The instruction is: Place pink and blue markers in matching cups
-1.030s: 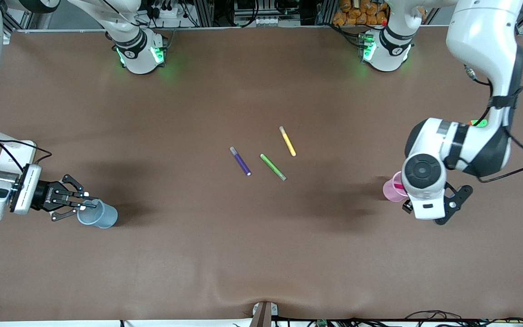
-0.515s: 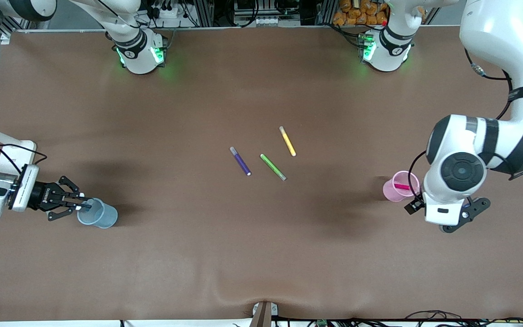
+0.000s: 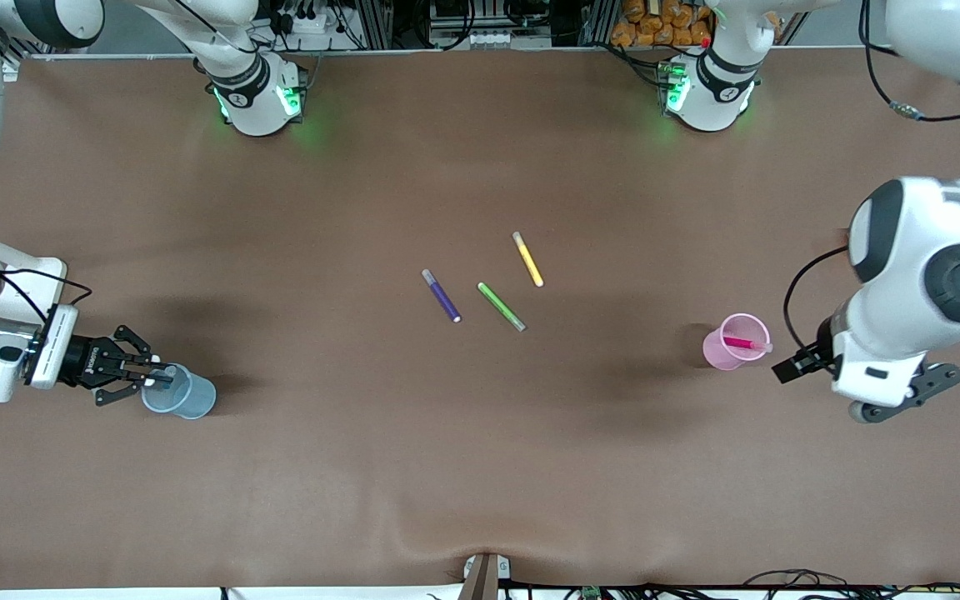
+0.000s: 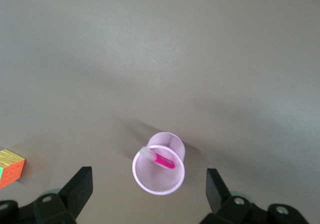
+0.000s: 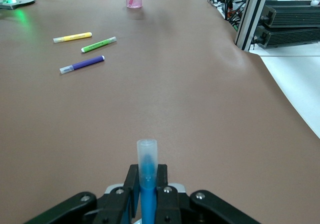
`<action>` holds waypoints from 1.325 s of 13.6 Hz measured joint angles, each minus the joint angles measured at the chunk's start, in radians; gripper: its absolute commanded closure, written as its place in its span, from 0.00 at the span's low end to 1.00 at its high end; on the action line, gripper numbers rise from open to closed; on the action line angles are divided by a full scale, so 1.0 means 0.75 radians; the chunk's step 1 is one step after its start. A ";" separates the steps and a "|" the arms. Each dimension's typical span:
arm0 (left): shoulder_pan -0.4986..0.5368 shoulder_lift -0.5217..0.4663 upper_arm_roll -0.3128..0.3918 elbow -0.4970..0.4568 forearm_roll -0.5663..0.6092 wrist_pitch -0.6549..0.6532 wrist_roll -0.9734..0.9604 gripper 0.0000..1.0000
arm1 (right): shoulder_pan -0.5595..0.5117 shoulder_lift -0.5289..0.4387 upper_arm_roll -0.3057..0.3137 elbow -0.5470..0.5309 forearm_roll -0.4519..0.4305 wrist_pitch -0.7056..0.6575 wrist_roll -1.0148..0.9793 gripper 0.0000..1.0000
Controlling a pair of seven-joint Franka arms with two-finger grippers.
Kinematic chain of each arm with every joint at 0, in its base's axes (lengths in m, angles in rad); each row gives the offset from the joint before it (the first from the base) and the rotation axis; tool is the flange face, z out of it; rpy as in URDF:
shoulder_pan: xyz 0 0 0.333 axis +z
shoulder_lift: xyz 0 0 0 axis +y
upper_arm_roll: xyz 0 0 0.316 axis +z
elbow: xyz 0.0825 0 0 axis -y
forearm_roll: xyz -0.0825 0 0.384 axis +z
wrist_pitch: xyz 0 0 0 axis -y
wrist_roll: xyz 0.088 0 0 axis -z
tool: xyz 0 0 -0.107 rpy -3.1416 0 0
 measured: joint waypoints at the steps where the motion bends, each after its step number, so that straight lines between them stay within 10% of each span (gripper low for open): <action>1: 0.013 -0.034 0.000 0.001 -0.022 -0.006 0.014 0.00 | 0.000 0.000 0.000 0.000 0.000 0.000 0.000 0.00; 11: 0.088 -0.335 0.012 0.005 -0.098 -0.252 0.406 0.00 | 0.002 -0.012 0.006 0.054 0.009 -0.088 0.249 0.00; 18: -0.053 -0.531 0.288 -0.072 -0.195 -0.434 0.800 0.00 | 0.051 -0.214 0.016 0.084 -0.266 -0.092 0.759 0.00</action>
